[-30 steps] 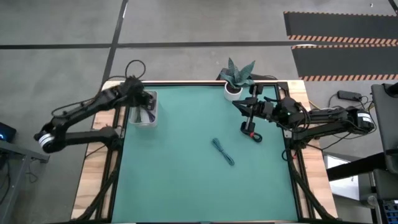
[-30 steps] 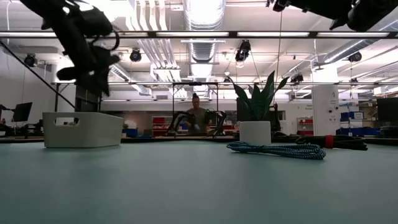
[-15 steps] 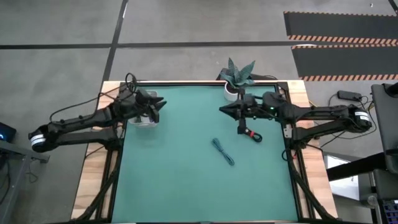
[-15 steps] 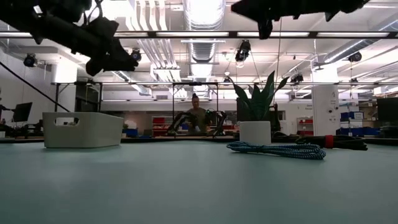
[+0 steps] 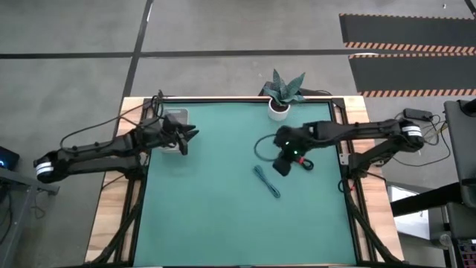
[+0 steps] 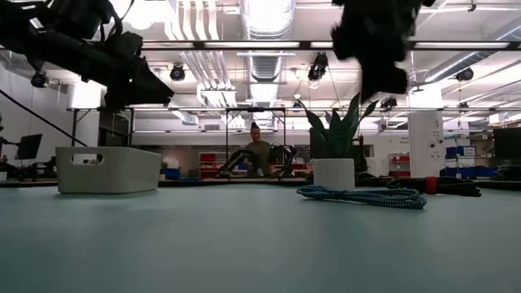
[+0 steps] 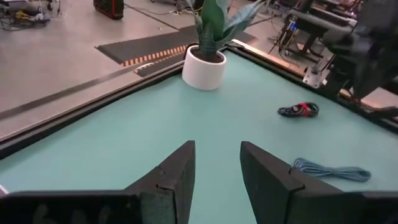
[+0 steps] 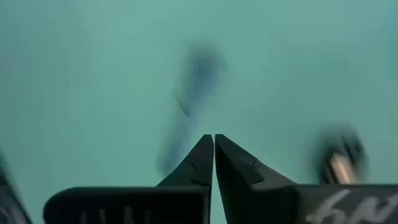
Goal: Pick and place USB-C Cables
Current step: Put the black usb cable into the gray bin
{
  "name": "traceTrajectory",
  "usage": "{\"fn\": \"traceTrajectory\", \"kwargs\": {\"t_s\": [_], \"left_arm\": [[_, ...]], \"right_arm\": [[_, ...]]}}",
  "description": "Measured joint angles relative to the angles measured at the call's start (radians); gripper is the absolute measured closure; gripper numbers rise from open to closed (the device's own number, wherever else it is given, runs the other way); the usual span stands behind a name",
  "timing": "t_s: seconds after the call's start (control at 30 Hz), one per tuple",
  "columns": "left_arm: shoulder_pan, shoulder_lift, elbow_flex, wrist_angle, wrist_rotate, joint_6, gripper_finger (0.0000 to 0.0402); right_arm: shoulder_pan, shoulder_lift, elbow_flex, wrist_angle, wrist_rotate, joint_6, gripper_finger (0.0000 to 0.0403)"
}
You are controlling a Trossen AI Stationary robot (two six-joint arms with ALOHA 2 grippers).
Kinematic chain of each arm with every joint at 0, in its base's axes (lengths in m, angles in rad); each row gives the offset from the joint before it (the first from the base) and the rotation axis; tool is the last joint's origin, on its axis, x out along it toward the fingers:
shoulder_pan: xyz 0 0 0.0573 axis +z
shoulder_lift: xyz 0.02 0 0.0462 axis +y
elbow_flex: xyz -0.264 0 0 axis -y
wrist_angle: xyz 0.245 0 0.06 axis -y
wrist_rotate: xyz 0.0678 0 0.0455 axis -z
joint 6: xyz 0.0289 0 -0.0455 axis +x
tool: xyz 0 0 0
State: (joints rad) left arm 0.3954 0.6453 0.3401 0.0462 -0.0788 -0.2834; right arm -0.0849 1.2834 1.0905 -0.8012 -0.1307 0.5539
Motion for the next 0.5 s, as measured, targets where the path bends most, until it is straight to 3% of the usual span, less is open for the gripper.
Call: {"fn": "traceTrajectory", "kwargs": {"t_s": [0.07, 0.17, 0.5], "left_arm": [[-0.002, -0.009, 0.000, -0.001, 0.001, -0.012, 0.0289], [-0.005, -0.020, 0.001, -0.001, 0.004, -0.026, 0.0289], [-0.005, -0.040, -0.002, -0.001, 0.008, -0.077, 0.0289]], "right_arm": [[0.000, 0.051, 0.032, -0.173, 0.000, 0.029, 0.0394], [-0.003, 0.116, 0.050, -0.301, 0.007, 0.025, 0.0394], [-0.024, 0.248, -0.010, -0.313, 0.054, -0.035, 0.0394]]}}
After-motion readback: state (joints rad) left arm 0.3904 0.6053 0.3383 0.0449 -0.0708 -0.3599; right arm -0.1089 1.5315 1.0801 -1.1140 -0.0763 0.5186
